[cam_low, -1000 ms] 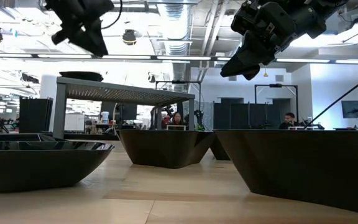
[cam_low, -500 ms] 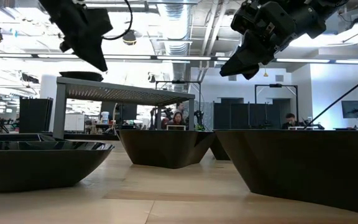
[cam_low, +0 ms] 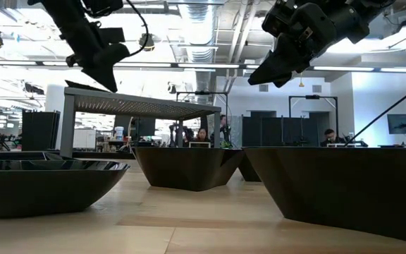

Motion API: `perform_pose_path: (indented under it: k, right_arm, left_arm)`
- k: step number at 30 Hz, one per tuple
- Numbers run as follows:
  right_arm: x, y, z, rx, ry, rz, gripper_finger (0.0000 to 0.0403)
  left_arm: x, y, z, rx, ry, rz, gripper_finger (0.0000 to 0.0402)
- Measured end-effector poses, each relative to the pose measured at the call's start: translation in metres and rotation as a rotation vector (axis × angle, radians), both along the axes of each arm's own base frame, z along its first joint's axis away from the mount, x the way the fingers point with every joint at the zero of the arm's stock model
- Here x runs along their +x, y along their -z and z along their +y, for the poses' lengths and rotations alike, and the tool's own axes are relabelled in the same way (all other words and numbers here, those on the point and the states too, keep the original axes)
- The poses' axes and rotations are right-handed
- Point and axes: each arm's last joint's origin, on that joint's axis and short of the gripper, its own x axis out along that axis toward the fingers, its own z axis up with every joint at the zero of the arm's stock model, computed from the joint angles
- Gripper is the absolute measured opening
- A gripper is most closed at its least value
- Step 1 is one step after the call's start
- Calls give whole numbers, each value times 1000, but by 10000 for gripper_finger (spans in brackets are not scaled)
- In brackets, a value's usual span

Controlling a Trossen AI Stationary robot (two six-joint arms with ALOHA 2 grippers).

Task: Pick & Place Mini shaped plates
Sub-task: Stack the black leaf-shaped plate on top of the black leaf-shaped plate on the shelf

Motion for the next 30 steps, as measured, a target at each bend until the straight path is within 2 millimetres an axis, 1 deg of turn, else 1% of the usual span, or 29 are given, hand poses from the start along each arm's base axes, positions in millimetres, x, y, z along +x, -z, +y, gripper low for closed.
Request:
perform_pose_path:
  k: [9,12,18,22,25,27,30]
  right_arm:
    - [0,0,0,0,0,0,67]
    - [0,0,0,0,0,0,67]
    - [0,0,0,5,4,1,67]
    - [0,0,0,6,4,1,67]
    - [0,0,0,8,4,1,67]
    - [0,0,0,8,3,1,67]
    - [0,0,0,8,4,1,67]
  left_arm:
    - [-1,-1,4,38,-37,-1,6]
    - [-5,-6,4,81,-68,-15,7]
    - [-20,-21,2,122,-96,-97,6]
    - [-29,-28,-1,99,-98,-165,6]
    - [-39,-26,-5,71,-73,-100,5]
    - [-49,-22,-8,35,-98,-55,5]
    - [-61,-20,-15,-26,-120,-48,5]
